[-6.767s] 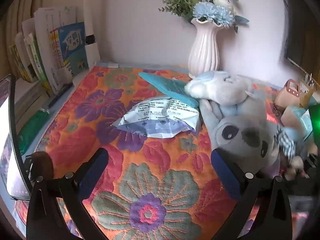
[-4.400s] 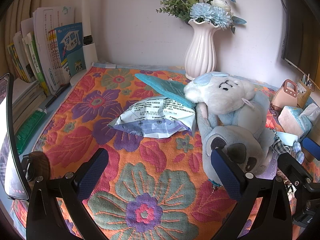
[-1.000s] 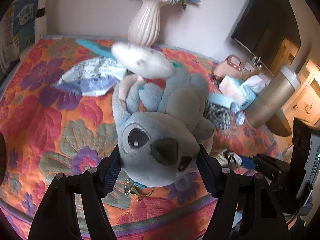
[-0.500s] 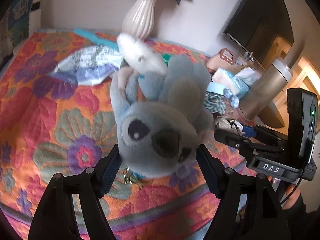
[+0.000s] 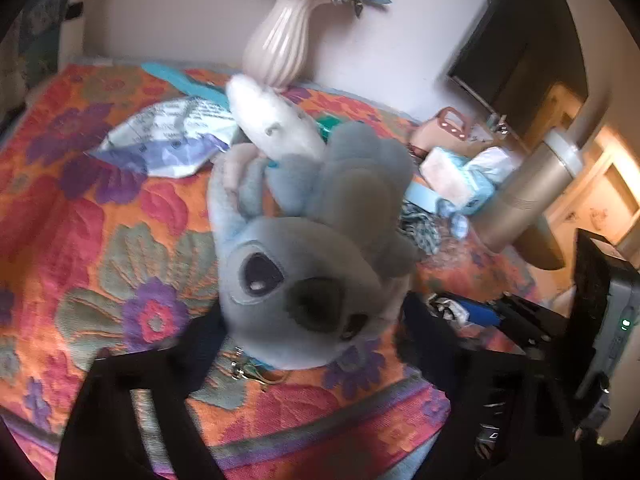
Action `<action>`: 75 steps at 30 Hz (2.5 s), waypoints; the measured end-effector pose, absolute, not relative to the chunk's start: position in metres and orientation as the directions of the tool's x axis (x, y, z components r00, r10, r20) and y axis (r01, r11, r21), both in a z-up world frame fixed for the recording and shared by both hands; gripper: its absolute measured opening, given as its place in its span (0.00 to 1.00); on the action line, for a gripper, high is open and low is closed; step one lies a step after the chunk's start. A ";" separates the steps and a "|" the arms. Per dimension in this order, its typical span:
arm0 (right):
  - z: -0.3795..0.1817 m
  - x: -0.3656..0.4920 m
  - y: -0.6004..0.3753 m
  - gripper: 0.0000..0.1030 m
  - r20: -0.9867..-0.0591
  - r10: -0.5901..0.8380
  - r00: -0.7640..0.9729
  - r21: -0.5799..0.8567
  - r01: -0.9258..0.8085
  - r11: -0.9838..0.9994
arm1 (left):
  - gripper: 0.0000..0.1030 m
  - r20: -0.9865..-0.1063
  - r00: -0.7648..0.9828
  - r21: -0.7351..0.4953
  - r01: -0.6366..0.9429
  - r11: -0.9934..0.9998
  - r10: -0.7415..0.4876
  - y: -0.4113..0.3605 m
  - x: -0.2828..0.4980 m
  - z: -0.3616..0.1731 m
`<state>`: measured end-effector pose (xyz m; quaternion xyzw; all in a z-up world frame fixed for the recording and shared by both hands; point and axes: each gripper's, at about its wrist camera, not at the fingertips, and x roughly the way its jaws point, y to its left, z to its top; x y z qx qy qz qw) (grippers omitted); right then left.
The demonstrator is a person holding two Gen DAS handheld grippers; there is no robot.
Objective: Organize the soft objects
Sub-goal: 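Carry the grey plush toy with the left gripper into the brown glass bowl, then open the left gripper over the bowl and return both tools to the quilt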
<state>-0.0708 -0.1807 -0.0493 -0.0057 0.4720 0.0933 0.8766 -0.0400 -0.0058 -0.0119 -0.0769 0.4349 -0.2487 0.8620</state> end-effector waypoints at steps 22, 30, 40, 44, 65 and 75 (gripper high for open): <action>0.038 -0.131 -0.290 0.47 -0.724 0.157 0.672 0.227 0.016 0.974 | 0.62 -0.591 0.461 -0.362 0.582 0.728 -0.662 -0.090 -0.093 0.060; 0.068 -0.183 -0.398 0.47 -0.727 -0.023 0.686 0.209 0.253 0.945 | 0.62 -0.615 0.329 -0.331 0.717 0.613 -0.717 -0.183 -0.119 0.059; 0.107 -0.228 -0.495 0.47 -0.638 -0.164 0.752 0.267 0.416 0.869 | 0.62 -0.588 0.279 -0.275 0.814 0.512 -0.759 -0.306 -0.127 0.092; 0.120 -0.220 -0.536 0.47 -0.617 -0.220 0.755 0.289 0.478 0.829 | 0.62 -0.598 0.336 -0.225 0.801 0.555 -0.727 -0.354 -0.112 0.102; 0.079 -0.112 -0.623 0.60 -0.754 -0.210 0.623 0.245 0.563 0.789 | 0.76 -0.621 0.635 0.145 0.669 0.729 -0.459 -0.453 -0.079 0.073; 0.100 -0.142 -0.621 0.60 -0.727 -0.232 0.647 0.260 0.571 0.779 | 0.83 -0.565 0.624 0.174 0.729 0.662 -0.539 -0.452 -0.114 0.092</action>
